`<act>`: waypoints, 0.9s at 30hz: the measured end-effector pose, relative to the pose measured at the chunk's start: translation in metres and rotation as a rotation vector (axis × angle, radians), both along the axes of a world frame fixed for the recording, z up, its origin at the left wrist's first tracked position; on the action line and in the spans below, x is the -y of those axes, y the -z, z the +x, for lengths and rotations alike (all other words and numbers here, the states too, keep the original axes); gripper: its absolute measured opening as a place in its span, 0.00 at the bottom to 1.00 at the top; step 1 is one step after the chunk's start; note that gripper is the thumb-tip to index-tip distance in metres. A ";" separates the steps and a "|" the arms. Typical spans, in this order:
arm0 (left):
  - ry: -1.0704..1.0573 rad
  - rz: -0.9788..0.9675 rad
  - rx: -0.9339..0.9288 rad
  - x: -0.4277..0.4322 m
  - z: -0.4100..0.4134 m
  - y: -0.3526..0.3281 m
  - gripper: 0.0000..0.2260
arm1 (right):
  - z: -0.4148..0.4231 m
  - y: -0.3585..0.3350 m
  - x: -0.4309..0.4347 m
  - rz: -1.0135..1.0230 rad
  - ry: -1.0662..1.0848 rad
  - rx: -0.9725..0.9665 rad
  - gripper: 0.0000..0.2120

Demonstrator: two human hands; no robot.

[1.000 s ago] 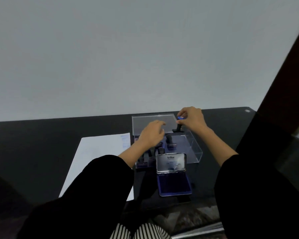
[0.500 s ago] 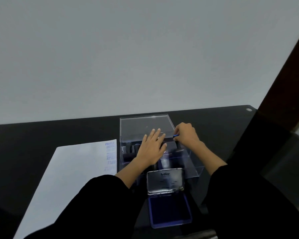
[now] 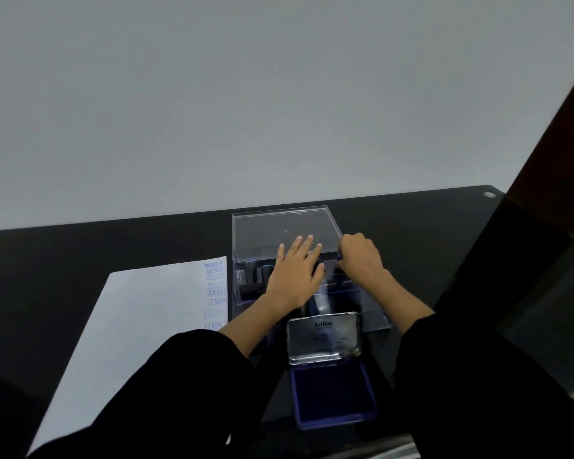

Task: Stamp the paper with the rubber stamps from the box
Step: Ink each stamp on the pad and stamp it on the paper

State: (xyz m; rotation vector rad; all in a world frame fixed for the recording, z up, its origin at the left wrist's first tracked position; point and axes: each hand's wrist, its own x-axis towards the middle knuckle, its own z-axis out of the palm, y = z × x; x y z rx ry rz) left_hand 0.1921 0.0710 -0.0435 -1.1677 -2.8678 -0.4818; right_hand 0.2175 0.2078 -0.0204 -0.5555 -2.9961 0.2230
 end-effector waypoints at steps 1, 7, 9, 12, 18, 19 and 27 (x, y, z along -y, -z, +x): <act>0.002 0.002 0.003 0.000 0.000 0.000 0.22 | 0.001 -0.001 0.001 0.013 0.001 0.001 0.11; 0.019 0.032 0.009 0.003 -0.004 -0.006 0.24 | 0.004 -0.003 0.004 0.052 -0.002 -0.002 0.11; 0.052 0.061 0.020 0.007 -0.009 -0.009 0.24 | 0.004 -0.003 0.005 0.056 -0.014 -0.041 0.09; 0.074 0.093 0.013 0.013 -0.014 -0.010 0.24 | 0.001 -0.001 0.010 0.008 -0.079 -0.130 0.09; 0.046 0.107 0.006 0.016 -0.017 -0.009 0.24 | -0.009 0.003 0.022 -0.174 -0.049 -0.084 0.14; 0.047 0.103 0.003 0.016 -0.017 -0.008 0.24 | -0.011 0.004 0.024 -0.192 -0.040 -0.067 0.15; 0.052 0.095 -0.009 0.017 -0.015 -0.010 0.22 | -0.010 0.001 0.032 -0.269 0.034 -0.035 0.13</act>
